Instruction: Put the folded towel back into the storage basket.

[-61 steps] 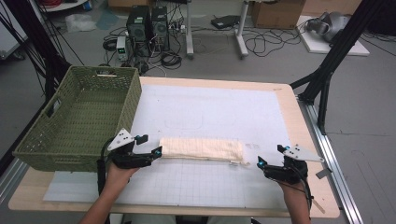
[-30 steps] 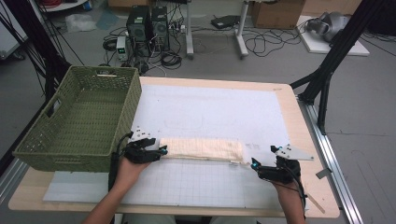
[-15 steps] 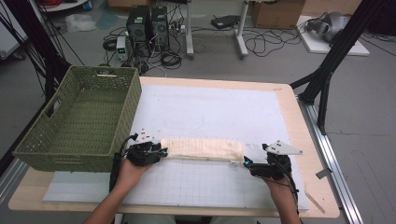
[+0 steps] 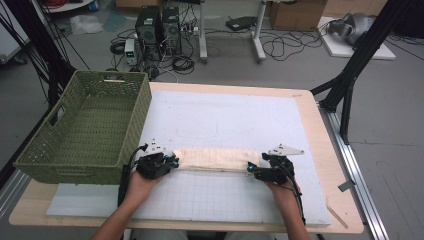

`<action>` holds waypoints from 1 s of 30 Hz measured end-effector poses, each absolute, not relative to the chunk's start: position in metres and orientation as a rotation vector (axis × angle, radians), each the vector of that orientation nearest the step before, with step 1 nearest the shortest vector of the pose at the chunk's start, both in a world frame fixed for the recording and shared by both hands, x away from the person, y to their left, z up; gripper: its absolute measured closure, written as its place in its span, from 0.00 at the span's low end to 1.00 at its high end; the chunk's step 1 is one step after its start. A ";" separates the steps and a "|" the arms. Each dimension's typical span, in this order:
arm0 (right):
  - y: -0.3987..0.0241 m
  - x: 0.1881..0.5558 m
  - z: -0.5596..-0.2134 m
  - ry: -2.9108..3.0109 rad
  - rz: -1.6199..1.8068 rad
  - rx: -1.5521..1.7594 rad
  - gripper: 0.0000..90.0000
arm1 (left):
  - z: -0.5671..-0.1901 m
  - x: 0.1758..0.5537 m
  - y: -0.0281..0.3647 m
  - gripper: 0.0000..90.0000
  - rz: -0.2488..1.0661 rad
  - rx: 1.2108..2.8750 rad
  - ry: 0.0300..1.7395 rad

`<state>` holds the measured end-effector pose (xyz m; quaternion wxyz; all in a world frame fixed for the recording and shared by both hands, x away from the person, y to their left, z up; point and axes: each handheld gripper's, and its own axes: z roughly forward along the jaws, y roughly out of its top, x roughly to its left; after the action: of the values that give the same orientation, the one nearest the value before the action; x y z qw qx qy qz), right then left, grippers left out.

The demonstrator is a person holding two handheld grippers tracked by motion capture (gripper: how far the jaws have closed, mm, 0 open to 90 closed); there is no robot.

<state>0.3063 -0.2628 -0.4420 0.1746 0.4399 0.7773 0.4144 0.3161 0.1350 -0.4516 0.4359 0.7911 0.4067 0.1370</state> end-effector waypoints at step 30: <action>-0.254 0.302 -0.433 2.254 1.103 1.246 0.90 | -0.430 0.310 0.140 0.91 0.352 1.896 0.962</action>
<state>0.3024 -0.2541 -0.4326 0.1689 0.4384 0.7929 0.3880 0.3099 0.1396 -0.4300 0.4733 0.7750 0.3932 0.1440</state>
